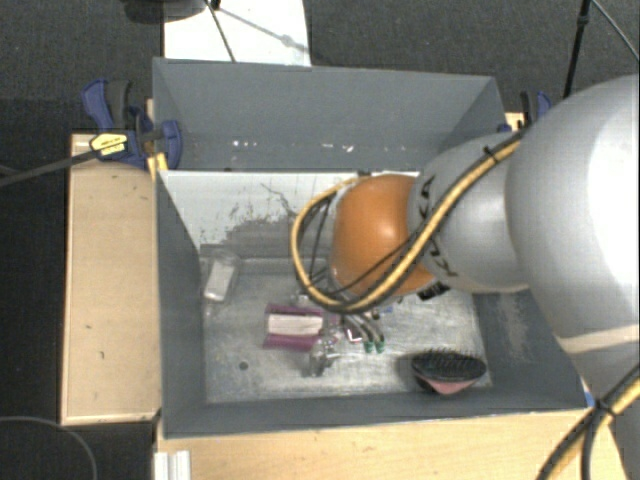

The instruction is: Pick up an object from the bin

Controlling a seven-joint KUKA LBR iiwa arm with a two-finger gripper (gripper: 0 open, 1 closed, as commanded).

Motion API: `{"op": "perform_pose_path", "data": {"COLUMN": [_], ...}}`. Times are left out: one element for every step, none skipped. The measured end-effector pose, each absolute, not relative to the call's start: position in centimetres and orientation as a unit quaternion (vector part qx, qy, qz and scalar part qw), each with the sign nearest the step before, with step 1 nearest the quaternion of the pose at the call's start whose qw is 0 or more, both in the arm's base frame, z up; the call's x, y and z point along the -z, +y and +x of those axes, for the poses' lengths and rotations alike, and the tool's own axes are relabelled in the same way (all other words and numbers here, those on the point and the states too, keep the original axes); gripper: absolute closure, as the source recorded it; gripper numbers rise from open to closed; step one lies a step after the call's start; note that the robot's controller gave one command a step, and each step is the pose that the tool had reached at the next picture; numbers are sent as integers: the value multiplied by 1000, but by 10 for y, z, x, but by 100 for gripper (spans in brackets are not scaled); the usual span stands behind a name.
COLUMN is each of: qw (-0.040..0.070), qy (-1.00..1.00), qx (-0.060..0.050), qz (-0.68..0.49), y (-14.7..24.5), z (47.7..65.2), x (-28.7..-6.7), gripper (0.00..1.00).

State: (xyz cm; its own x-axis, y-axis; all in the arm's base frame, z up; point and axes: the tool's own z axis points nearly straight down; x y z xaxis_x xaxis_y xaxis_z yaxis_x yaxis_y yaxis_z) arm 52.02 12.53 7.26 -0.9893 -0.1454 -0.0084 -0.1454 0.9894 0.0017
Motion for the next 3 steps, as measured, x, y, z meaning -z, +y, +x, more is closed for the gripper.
{"op": "perform_pose_path", "data": {"qw": [7, 2, 4], "qy": [997, 983, 985], "qx": [-2, -1, -1], "qz": [-71, -186, -175], "y": [125, 150, 153], "z": [522, 508, 488], "x": [-74, -100, -228], "gripper": [100, 100, 100]}}
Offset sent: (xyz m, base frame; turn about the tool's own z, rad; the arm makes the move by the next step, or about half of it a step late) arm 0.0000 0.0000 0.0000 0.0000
